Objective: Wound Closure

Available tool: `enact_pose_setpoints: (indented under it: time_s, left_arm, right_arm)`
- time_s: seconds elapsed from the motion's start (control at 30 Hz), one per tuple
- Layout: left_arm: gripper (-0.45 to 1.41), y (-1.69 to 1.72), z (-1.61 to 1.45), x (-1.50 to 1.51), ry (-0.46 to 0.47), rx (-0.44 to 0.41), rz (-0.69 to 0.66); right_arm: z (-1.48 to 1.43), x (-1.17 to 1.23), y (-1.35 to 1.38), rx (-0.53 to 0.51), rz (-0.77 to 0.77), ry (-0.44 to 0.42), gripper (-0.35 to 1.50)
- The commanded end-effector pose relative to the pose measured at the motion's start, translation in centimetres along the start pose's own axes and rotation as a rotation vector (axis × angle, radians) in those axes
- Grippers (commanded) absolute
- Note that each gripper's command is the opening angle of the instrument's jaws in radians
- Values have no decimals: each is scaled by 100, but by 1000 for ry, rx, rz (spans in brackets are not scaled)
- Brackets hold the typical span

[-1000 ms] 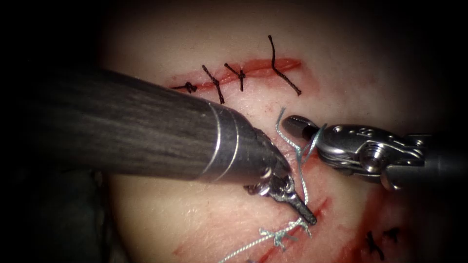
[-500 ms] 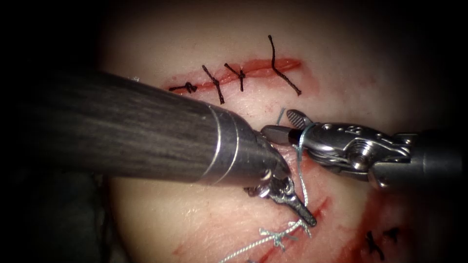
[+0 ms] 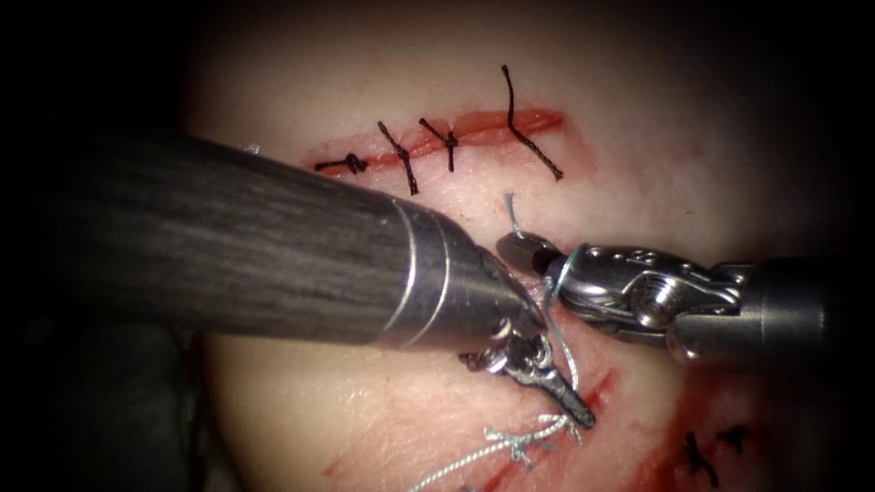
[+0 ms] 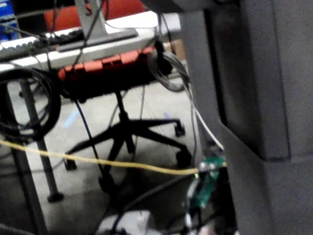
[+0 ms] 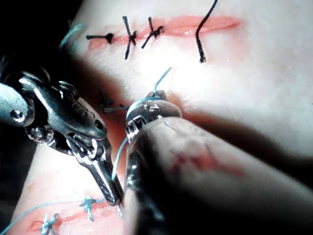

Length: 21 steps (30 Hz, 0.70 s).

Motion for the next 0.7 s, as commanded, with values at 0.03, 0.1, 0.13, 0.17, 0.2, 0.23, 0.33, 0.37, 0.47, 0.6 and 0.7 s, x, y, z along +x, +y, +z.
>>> enact_pose_setpoints:
  time_s: [0.03,0.1,0.13,0.17,0.2,0.23,0.33,0.37,0.47,0.6,0.7]
  left_arm:
    - [-45,-4,4,3,0,0,-5]
    - [-45,-6,2,2,-3,0,-15]
    - [-45,-6,0,2,-6,-1,-15]
    - [-45,-6,-4,2,-9,-3,-14]
    - [-45,-6,-8,2,-4,-4,-14]
    - [-45,-5,-19,3,21,-4,-27]
    - [-45,-6,-46,11,63,19,-44]
    - [-45,-8,-54,12,75,29,-56]
    - [-45,-20,-89,16,119,71,-70]
    - [-45,-32,-113,18,165,83,-85]
    - [-45,-30,-110,16,169,84,-94]
  right_arm:
    - [3,10,-6,10,6,18,-35]
    - [-6,20,-6,29,19,44,-35]
    - [-8,21,-5,31,21,49,-35]
    - [-12,22,-4,38,29,54,-35]
    - [-16,23,-2,47,35,59,-35]
    - [-23,23,0,59,53,64,-35]
    - [-29,22,4,75,53,75,-35]
    - [-31,21,5,83,53,88,-35]
    - [-39,18,9,136,47,128,-35]
    - [-37,16,10,142,27,130,-35]
    - [-33,15,9,143,26,133,-35]
